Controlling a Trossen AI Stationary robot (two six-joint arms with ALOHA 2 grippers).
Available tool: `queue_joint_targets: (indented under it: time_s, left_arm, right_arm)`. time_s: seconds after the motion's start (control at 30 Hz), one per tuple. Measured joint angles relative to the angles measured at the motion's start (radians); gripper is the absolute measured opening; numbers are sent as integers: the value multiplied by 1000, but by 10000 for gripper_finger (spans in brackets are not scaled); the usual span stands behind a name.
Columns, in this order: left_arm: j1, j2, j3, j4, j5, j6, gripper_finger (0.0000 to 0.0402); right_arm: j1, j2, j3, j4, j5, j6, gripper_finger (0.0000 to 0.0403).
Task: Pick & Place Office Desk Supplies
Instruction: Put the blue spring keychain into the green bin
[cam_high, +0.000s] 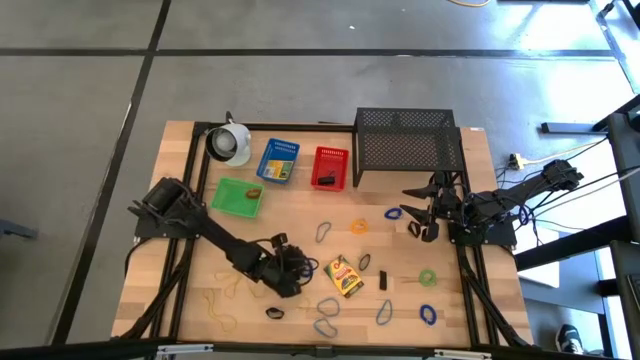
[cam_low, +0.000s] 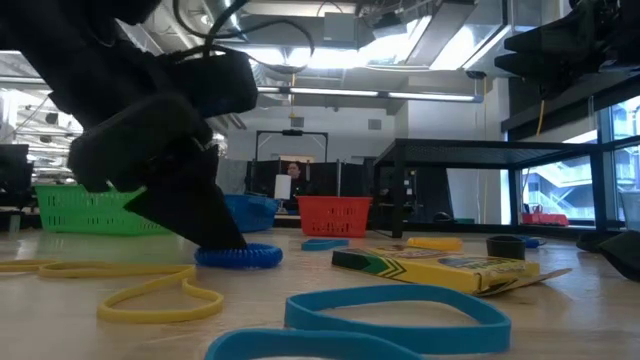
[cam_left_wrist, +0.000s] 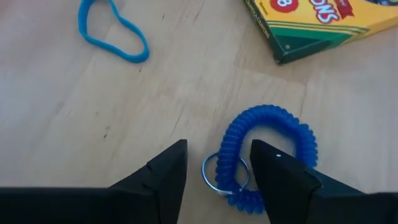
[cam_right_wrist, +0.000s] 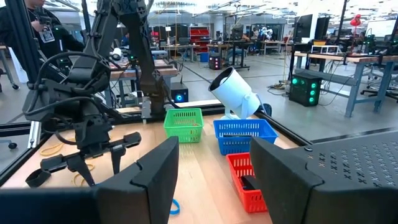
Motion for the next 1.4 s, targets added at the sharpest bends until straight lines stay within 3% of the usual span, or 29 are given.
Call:
queue_joint_targets:
  time_s: [0.13,0.47,0.57,0.77,1.2,1.4]
  left_arm:
    - [1,1,0,0,3,-27,139]
    - [2,2,-1,-3,-17,-31,15]
    - [1,5,-5,37,-77,-30,15]
    - [24,4,36,91,-315,0,15]
    - [58,3,141,98,-386,150,16]
    - [63,3,142,191,-465,226,17]
  right_arm:
    - [0,0,0,0,0,0,201]
    - [0,0,0,0,0,0,201]
    - [0,0,0,0,0,0,201]
    - [0,0,0,0,0,0,201]
    - [0,0,0,0,0,0,201]
    - [0,0,0,0,0,0,201]
